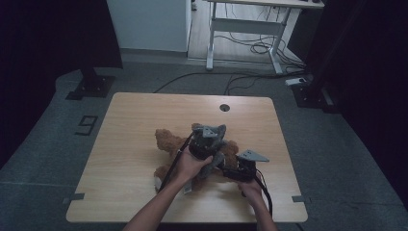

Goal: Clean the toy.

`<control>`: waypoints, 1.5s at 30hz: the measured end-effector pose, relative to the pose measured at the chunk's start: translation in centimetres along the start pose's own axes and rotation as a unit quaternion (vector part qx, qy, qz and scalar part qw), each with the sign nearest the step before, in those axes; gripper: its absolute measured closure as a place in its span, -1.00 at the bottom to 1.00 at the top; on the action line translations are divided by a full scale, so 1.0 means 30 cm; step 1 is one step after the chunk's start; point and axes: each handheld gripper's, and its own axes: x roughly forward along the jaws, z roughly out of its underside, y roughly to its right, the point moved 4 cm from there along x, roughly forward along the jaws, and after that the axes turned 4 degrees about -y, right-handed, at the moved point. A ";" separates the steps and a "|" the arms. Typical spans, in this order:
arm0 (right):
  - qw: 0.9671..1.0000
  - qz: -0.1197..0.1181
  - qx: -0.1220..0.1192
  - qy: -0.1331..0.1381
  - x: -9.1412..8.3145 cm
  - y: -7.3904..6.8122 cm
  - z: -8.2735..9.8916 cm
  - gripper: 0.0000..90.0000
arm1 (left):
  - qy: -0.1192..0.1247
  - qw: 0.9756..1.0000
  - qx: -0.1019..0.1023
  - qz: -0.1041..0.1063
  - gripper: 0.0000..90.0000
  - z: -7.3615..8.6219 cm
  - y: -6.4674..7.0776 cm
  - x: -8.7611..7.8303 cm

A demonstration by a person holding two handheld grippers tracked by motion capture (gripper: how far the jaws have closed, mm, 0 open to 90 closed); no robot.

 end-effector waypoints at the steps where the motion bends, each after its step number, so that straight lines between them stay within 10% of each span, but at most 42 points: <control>1: 1.000 -0.002 -0.001 0.002 0.001 0.002 0.000 -0.37 | 0.000 1.000 -0.007 -0.003 0.75 0.006 -0.015 -0.008; 3: 1.000 -0.002 -0.002 0.002 0.001 0.002 -0.001 -0.37 | -0.011 0.999 0.003 -0.030 0.75 0.024 -0.043 -0.021; 6: 1.000 -0.003 -0.005 0.002 0.001 -0.002 -0.001 -0.37 | -0.001 1.000 -0.028 -0.010 0.76 0.060 -0.098 -0.060; 14: 1.000 0.000 -0.005 0.001 0.000 -0.007 -0.001 -0.37 | 0.015 0.999 -0.028 -0.038 0.76 0.119 -0.178 -0.207; 21: 1.000 -0.001 0.000 0.003 0.001 -0.005 0.000 -0.37 | 0.001 0.992 -0.073 -0.102 0.75 0.201 -0.356 -0.278; 24: 1.000 -0.001 0.002 0.004 0.002 -0.005 -0.001 -0.37 | 0.005 0.990 -0.104 -0.091 0.75 0.239 -0.408 -0.284; 33: 1.000 -0.001 0.007 0.004 0.002 -0.007 -0.002 -0.37 | -0.005 0.995 -0.035 -0.095 0.75 0.124 -0.290 -0.236; 42: 1.000 -0.006 0.007 0.003 0.001 -0.001 -0.002 -0.38 | -0.016 0.999 -0.007 -0.038 0.75 0.010 -0.128 -0.093; 45: 1.000 -0.007 0.007 0.003 0.000 0.000 -0.002 -0.38 | -0.032 0.998 0.010 -0.048 0.75 0.012 -0.104 -0.066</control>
